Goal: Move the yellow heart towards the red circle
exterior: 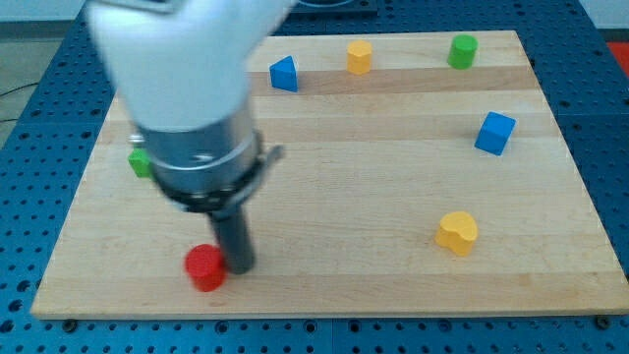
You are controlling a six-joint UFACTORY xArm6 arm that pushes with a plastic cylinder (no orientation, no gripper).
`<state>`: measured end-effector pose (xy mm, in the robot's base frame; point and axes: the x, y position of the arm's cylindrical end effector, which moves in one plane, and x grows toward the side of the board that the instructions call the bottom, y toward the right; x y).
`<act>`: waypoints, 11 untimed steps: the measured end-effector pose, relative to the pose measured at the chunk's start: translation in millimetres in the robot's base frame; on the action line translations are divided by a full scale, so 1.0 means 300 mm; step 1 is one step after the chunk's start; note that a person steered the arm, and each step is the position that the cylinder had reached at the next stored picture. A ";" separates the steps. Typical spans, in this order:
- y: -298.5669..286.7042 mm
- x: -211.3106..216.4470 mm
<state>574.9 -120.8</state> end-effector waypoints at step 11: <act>1.009 -0.031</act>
<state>565.6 181.9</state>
